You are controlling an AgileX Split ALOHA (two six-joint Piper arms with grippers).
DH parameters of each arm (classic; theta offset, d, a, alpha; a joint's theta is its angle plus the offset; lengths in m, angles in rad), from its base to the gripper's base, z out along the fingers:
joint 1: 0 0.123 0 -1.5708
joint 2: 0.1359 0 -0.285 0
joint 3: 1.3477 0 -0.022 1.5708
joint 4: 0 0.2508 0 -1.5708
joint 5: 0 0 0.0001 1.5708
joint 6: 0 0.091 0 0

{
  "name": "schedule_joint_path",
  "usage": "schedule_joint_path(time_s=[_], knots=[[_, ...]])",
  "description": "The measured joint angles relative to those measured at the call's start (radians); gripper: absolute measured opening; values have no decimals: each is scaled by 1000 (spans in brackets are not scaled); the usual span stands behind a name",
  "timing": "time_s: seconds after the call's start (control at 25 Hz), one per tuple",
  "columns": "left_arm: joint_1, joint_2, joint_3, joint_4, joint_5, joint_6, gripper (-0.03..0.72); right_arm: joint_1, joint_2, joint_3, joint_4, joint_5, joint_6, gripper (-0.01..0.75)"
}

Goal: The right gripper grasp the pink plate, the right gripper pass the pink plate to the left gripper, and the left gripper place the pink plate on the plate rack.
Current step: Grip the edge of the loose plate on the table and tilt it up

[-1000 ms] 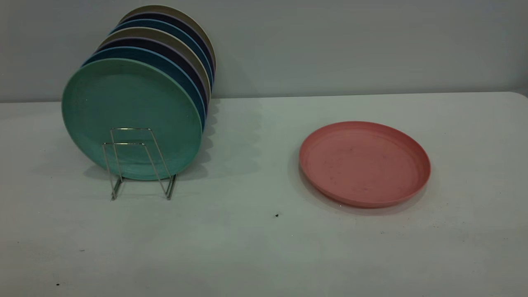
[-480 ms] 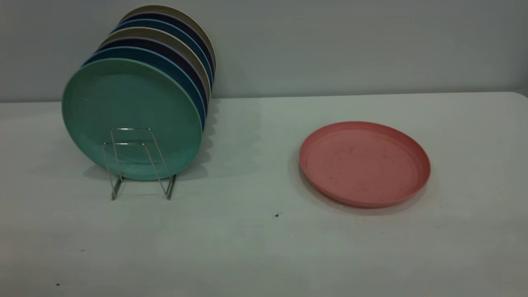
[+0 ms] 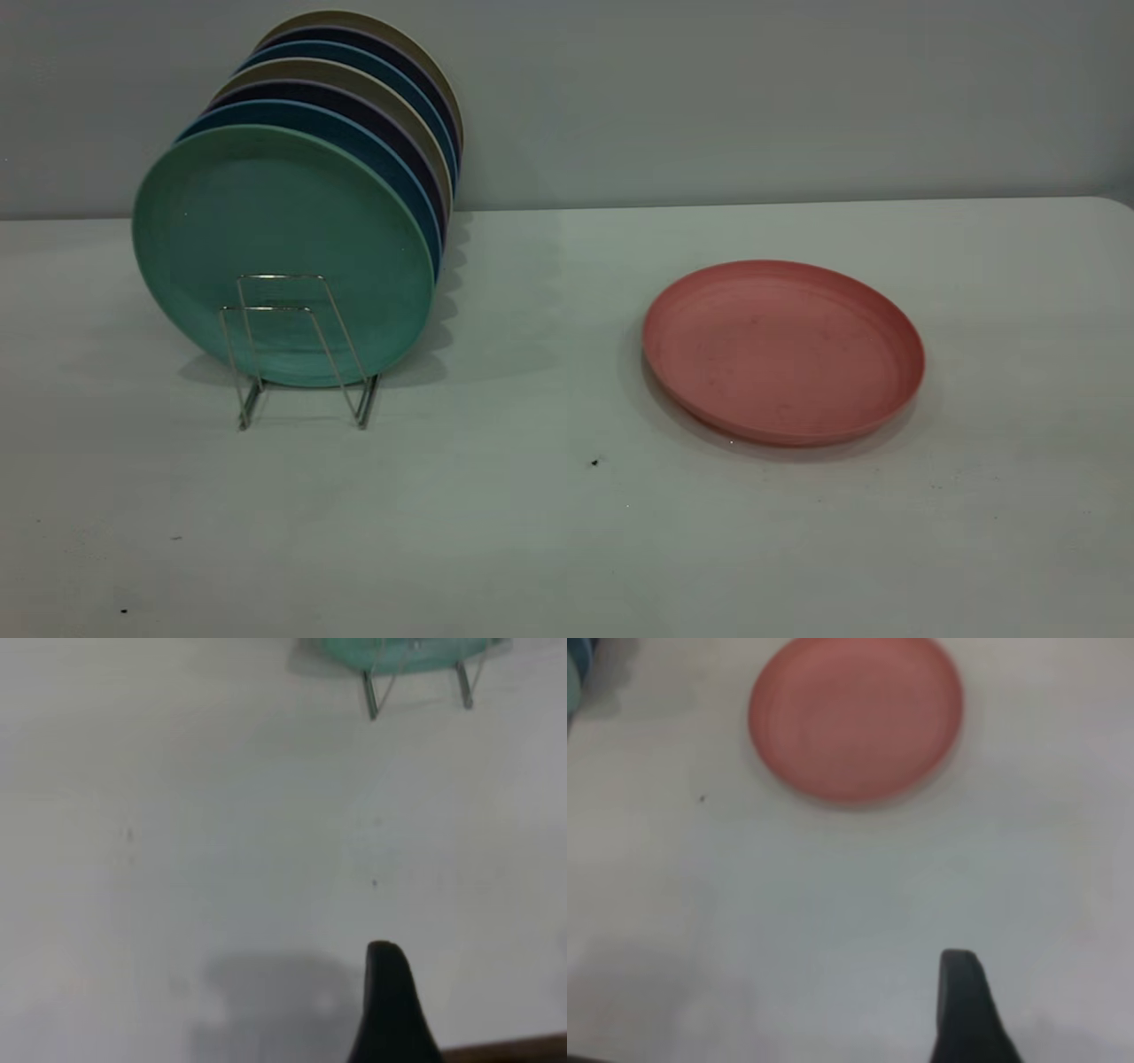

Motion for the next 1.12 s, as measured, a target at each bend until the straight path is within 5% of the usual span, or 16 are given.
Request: schedule_joint_path(time_s=[0.24, 0.48, 0.8, 1.12], knots=[[0, 271, -116, -13, -130, 5, 530, 0, 280, -34, 165, -101, -207, 481], [-16, 500, -197, -201, -209, 131, 530, 0, 557, -79, 383, -181, -395, 481], [-192, 778, -283, -431, -295, 334, 530, 0, 871, -183, 642, -243, -638, 481], [-339, 1012, -410, -495, -363, 365, 530, -38, 1175, -370, 689, -254, -681, 481]])
